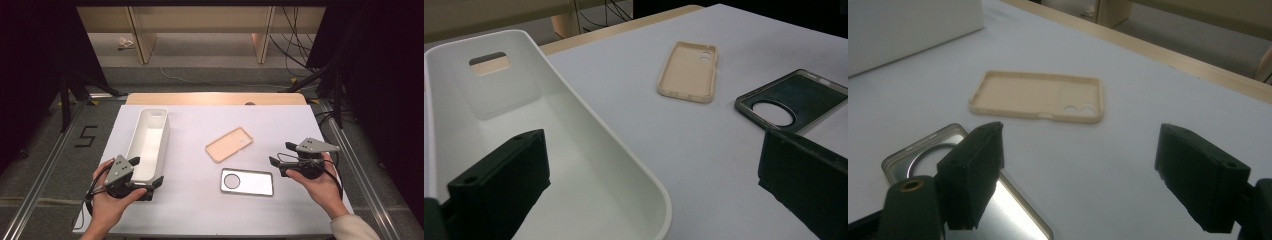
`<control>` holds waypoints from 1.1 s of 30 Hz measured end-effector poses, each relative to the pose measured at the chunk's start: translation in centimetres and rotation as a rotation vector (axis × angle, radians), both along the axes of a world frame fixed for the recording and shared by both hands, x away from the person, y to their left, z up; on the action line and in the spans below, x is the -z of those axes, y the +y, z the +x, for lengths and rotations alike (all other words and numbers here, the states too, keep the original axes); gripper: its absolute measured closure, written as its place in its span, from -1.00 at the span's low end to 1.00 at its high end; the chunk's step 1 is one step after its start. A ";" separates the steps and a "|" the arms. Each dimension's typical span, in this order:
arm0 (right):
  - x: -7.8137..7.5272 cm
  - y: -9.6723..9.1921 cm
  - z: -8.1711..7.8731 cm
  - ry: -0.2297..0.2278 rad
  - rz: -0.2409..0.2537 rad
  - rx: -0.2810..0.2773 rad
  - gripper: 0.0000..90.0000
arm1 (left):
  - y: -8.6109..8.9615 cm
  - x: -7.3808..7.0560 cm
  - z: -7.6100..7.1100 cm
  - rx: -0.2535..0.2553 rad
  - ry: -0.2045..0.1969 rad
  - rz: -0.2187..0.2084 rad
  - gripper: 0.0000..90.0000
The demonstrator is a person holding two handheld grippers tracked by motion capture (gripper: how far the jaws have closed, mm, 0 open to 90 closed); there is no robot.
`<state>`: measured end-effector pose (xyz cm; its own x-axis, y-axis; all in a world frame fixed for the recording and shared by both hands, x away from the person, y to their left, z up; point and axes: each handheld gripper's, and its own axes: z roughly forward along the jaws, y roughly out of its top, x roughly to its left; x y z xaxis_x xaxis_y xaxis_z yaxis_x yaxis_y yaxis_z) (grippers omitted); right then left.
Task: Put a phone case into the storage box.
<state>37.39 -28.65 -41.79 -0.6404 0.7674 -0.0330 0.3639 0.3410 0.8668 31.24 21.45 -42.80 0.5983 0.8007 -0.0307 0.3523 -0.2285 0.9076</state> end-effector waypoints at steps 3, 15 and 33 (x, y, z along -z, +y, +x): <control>0.1 0.0 0.2 0.002 -0.006 0.003 -0.48 | 0.0 0.0 0.0 -0.003 0.000 -0.002 -1.00; 0.0 0.5 1.4 0.008 -0.093 -0.041 0.61 | 0.2 0.1 0.1 -0.012 0.001 0.009 -1.00; 2.3 2.1 5.0 0.214 -0.329 -0.104 1.00 | 0.2 0.2 0.3 -0.013 0.002 0.006 -1.00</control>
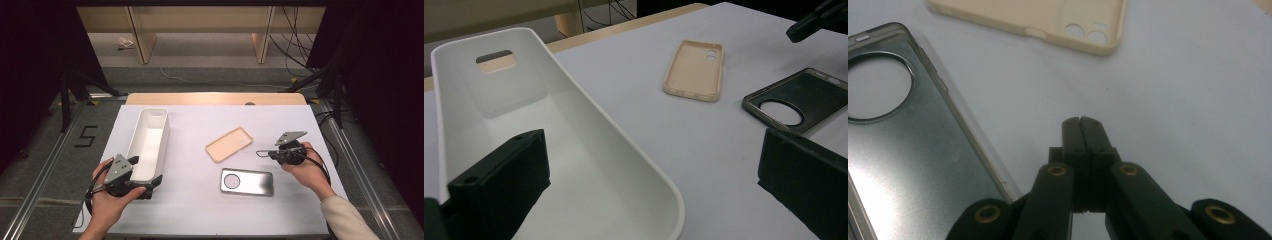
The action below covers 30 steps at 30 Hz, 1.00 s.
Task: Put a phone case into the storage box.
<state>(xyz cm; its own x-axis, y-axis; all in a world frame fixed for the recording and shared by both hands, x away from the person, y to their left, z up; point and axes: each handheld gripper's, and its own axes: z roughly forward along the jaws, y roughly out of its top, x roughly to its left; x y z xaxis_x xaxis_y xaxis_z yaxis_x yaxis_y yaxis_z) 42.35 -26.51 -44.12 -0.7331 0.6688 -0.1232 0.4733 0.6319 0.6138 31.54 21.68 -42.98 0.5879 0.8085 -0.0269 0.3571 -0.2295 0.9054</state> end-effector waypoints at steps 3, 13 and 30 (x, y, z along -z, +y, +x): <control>0.2 0.1 0.1 0.026 -0.011 0.000 1.00 | 0.0 0.0 0.0 0.000 0.000 0.000 -1.00; 1.7 0.6 0.3 0.138 -0.070 -0.037 1.00 | 0.0 0.0 0.0 0.001 0.000 -0.001 -1.00; 1.8 1.4 -1.0 0.247 -0.144 -0.096 1.00 | 0.0 0.0 0.0 0.000 -0.001 -0.003 -1.00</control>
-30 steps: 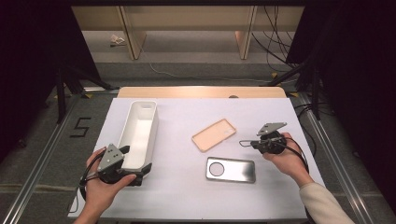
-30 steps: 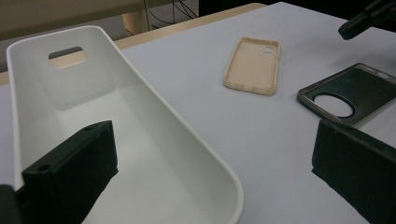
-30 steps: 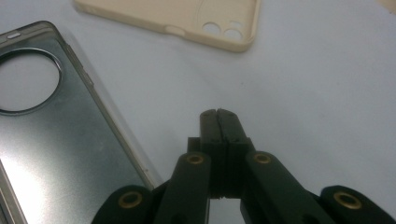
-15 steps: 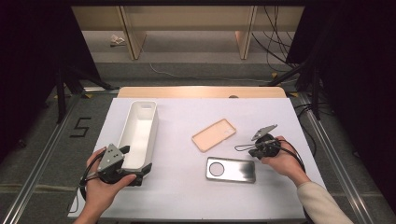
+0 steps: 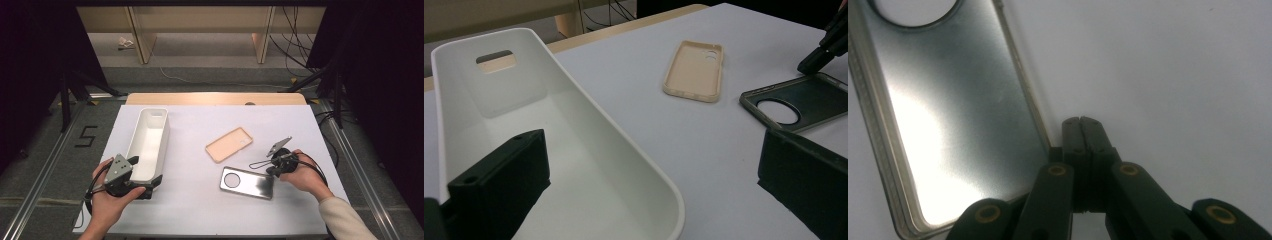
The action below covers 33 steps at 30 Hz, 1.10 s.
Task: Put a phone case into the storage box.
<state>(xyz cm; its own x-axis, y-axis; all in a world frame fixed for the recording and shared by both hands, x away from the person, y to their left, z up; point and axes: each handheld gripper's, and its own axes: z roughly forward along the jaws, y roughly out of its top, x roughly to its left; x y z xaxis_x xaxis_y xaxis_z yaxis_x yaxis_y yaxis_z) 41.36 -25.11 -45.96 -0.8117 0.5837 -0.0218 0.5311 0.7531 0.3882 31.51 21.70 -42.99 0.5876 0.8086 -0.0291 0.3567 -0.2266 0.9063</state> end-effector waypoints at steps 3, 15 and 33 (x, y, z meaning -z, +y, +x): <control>-0.1 0.2 -0.6 0.023 -0.014 -0.013 1.00 | 0.0 0.0 0.0 0.001 -0.001 0.001 -1.00; -0.3 1.3 -3.1 0.095 -0.055 -0.130 1.00 | 0.0 0.0 0.0 0.001 -0.002 0.001 -1.00; -0.3 4.0 -5.4 0.145 -0.069 -0.285 1.00 | -0.1 0.0 0.0 0.006 0.001 -0.001 -1.00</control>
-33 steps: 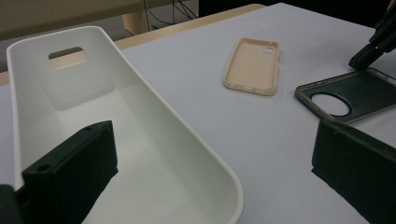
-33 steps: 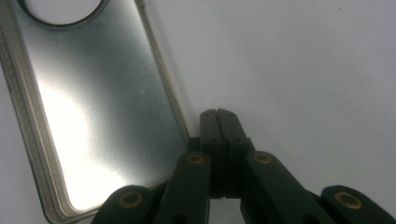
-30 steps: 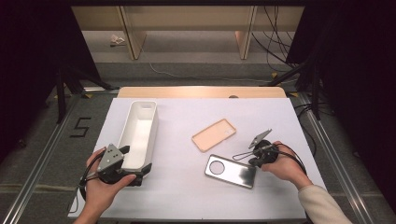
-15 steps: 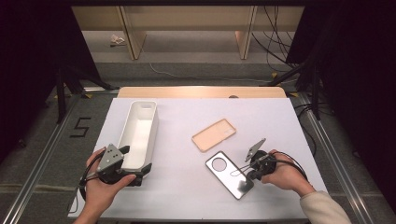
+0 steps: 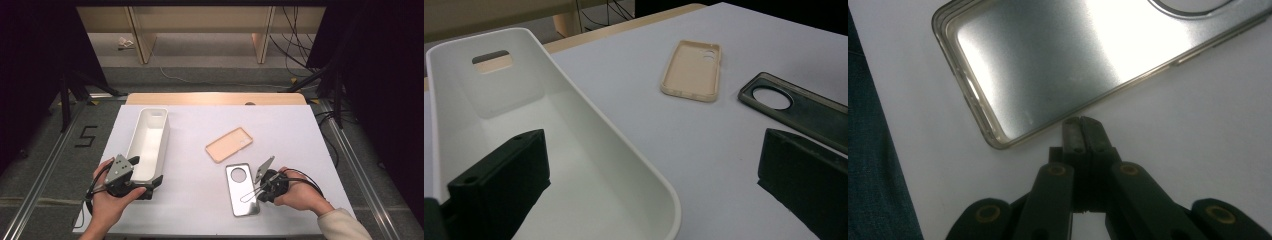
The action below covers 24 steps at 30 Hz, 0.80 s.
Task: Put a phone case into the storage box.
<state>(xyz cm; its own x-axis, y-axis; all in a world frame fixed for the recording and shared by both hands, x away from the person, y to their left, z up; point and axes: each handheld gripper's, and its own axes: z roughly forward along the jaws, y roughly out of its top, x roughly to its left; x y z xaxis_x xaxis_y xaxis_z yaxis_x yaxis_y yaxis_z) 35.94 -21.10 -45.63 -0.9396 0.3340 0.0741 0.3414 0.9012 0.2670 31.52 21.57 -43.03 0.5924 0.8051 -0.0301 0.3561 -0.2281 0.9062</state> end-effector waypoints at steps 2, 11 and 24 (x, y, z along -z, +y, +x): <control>0.0 0.2 -0.2 0.013 0.006 0.001 1.00 | 0.0 0.0 0.0 0.001 0.001 -0.001 -1.00; 0.0 0.5 -0.3 0.020 0.008 -0.009 1.00 | 0.0 0.0 0.0 0.004 0.000 0.001 -1.00; 0.1 0.6 -0.3 0.019 0.008 -0.015 1.00 | 0.0 0.0 0.0 0.006 -0.001 0.000 -1.00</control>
<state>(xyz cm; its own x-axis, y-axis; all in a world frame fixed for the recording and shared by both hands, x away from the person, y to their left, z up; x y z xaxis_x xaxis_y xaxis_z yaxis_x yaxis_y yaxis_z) 35.64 -20.50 -45.69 -0.9430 0.3192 0.0943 0.3329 0.9041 0.2678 31.52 21.53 -43.00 0.5973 0.8015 -0.0290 0.3537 -0.2307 0.9065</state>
